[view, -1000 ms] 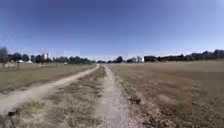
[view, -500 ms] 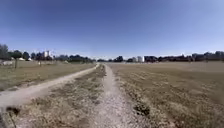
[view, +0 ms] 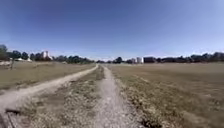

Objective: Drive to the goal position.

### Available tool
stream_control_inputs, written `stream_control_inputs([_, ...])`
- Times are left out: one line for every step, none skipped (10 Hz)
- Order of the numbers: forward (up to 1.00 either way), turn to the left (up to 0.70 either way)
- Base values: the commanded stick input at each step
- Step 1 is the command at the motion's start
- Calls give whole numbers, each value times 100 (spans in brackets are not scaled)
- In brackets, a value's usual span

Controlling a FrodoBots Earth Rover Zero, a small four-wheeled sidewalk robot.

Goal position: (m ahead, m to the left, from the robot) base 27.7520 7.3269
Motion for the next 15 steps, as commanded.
stream_control_inputs([69,6])
stream_control_inputs([69,6])
stream_control_inputs([69,6])
stream_control_inputs([69,6])
stream_control_inputs([69,6])
stream_control_inputs([69,6])
stream_control_inputs([69,6])
stream_control_inputs([69,6])
stream_control_inputs([69,6])
stream_control_inputs([69,6])
stream_control_inputs([69,6])
stream_control_inputs([69,6])
stream_control_inputs([69,6])
stream_control_inputs([69,6])
stream_control_inputs([69,6])
